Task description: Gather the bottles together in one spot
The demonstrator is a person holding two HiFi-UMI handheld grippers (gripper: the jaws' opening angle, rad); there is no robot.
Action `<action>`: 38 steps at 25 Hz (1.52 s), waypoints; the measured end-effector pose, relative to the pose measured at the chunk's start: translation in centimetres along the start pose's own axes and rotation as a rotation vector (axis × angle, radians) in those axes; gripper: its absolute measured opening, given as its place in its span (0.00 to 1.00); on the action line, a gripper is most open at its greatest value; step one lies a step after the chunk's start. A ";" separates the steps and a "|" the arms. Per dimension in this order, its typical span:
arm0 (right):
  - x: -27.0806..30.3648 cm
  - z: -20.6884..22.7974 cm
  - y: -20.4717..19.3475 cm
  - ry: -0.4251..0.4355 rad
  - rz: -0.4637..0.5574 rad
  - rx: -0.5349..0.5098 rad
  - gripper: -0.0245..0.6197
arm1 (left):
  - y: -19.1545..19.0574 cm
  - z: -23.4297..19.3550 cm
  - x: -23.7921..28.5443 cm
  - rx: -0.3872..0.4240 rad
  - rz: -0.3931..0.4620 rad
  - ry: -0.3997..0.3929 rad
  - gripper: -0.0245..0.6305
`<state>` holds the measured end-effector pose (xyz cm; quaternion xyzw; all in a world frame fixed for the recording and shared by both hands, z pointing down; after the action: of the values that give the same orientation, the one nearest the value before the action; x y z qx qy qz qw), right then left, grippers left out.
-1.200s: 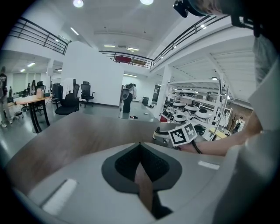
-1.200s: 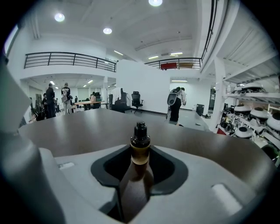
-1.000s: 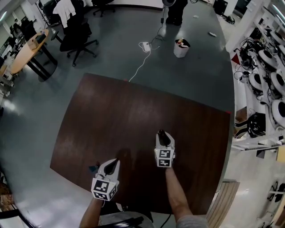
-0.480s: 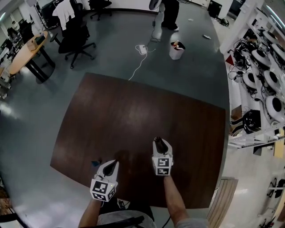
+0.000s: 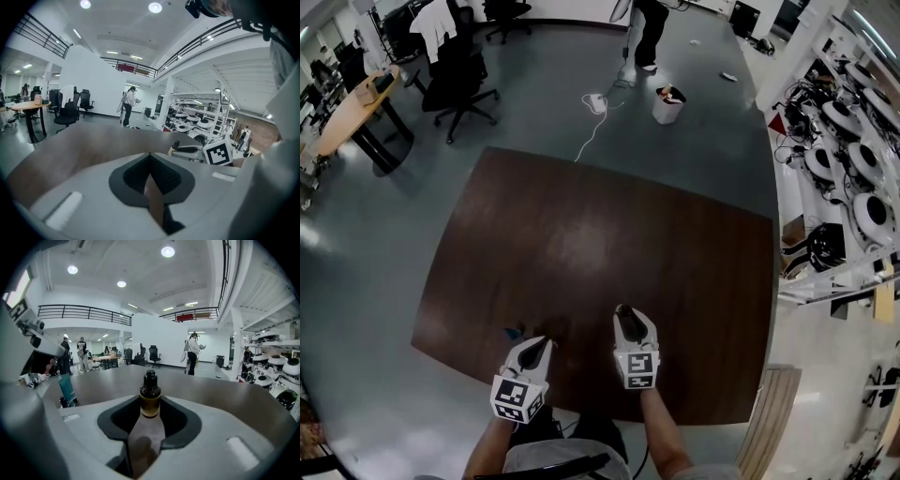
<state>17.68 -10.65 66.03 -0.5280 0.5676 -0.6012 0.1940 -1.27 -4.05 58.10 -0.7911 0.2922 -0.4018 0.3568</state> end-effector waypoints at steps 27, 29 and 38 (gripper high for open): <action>-3.2 -14.8 -3.3 0.149 -0.032 -0.062 0.24 | -2.7 -3.8 -5.0 0.030 -0.035 -0.068 0.04; -3.1 -15.3 -3.6 0.152 -0.040 -0.068 0.24 | -2.9 -4.3 -5.2 0.029 -0.035 -0.065 0.04; -2.8 -16.1 -4.0 0.161 -0.061 -0.074 0.24 | -3.1 -5.1 -5.6 0.022 -0.036 -0.065 0.04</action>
<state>6.36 0.51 71.67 -0.5018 0.5867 -0.6261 0.1096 -7.88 0.23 60.41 -0.8050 0.2617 -0.3852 0.3675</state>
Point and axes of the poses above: the fingertips, and each gripper's own axes: x forward along the fingers, z to its right, y out of its top, the point moved 3 cm from there along -x, backward along the fingers, and after that the axes turned 13 degrees about -x, right-handed, at the moved point
